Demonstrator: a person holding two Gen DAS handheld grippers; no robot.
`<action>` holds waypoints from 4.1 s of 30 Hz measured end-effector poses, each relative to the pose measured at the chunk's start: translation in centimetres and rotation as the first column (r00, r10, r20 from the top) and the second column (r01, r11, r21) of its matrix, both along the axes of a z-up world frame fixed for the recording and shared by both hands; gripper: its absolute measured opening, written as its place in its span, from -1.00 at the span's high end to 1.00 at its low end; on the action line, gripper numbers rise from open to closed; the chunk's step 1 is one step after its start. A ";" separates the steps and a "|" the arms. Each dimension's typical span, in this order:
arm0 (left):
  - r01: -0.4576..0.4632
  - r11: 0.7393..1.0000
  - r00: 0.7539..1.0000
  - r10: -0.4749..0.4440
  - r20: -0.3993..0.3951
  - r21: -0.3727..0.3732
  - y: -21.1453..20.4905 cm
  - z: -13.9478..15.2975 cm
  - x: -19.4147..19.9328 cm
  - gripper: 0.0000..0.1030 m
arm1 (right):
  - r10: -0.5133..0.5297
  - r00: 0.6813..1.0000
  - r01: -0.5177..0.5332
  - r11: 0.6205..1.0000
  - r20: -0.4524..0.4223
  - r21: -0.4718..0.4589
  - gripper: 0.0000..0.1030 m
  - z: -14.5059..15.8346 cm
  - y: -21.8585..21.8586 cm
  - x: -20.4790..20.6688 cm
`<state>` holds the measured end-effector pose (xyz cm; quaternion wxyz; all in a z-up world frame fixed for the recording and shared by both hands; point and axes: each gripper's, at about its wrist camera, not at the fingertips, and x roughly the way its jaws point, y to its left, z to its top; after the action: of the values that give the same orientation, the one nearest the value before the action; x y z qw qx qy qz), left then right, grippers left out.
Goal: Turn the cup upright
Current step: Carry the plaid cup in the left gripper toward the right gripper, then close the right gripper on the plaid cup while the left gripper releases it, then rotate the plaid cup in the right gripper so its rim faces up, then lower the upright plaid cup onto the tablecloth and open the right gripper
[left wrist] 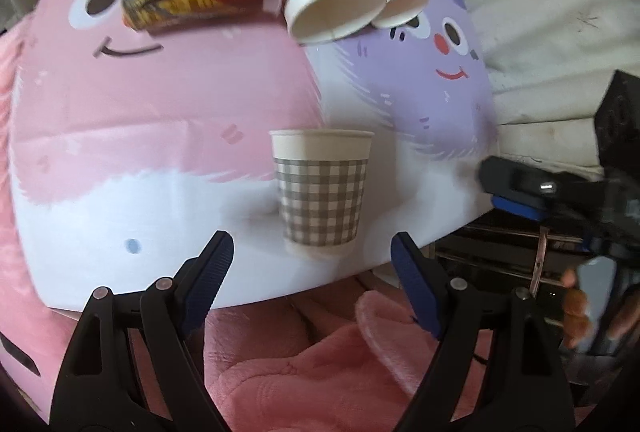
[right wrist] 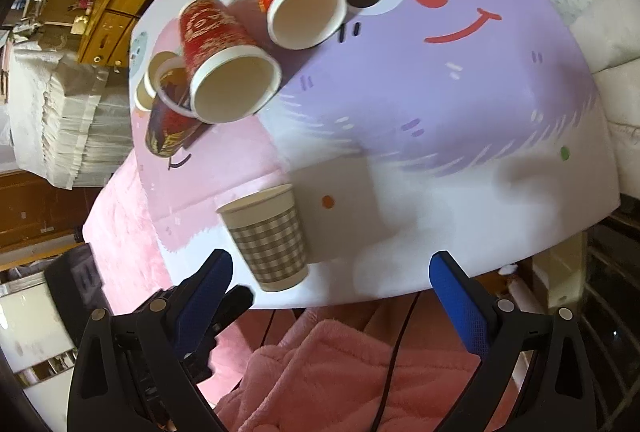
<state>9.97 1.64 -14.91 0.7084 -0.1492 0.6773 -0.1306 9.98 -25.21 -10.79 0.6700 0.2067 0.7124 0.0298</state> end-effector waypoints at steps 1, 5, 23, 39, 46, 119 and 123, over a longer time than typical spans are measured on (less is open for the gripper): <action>-0.001 1.000 1.000 0.001 0.014 0.004 0.4 0.4 -0.1 -0.53 | 0.002 1.000 -0.002 1.000 0.014 -0.011 -0.95 0.1 0.4 -0.3; -0.015 0.999 0.997 0.012 0.083 0.039 3.1 2.3 -0.7 -0.53 | 0.014 0.996 -0.010 0.999 0.091 -0.049 -0.95 0.3 2.4 -1.5; -0.048 0.982 0.993 0.027 0.115 0.184 11.8 1.3 -0.7 -0.53 | 0.056 0.977 -0.023 0.987 0.204 -0.160 -0.88 -5.6 10.9 -2.5; 0.032 0.967 0.991 -0.063 0.115 0.251 12.6 1.3 1.9 -0.53 | 0.007 0.991 0.010 0.992 0.131 -0.129 -0.57 -9.6 12.1 1.1; 0.081 0.962 0.986 -0.115 0.118 0.260 11.9 1.2 3.6 -0.53 | -0.042 0.992 0.050 0.996 0.115 -0.069 -0.38 -9.8 12.0 2.1; -0.149 0.978 0.976 0.121 0.183 0.149 6.3 9.2 -5.3 -0.53 | 0.533 0.831 -0.463 0.821 0.157 -0.333 -0.96 -2.5 7.5 -9.7; -0.198 0.965 0.966 0.163 0.199 0.173 5.6 11.7 -6.6 -0.53 | 0.463 0.875 -0.422 0.872 0.141 -0.248 -0.97 1.4 5.2 -9.6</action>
<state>3.34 7.29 -3.19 0.7878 -0.1291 0.6022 -0.0129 0.38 -20.01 -9.38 0.7299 -0.0384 0.6704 0.1280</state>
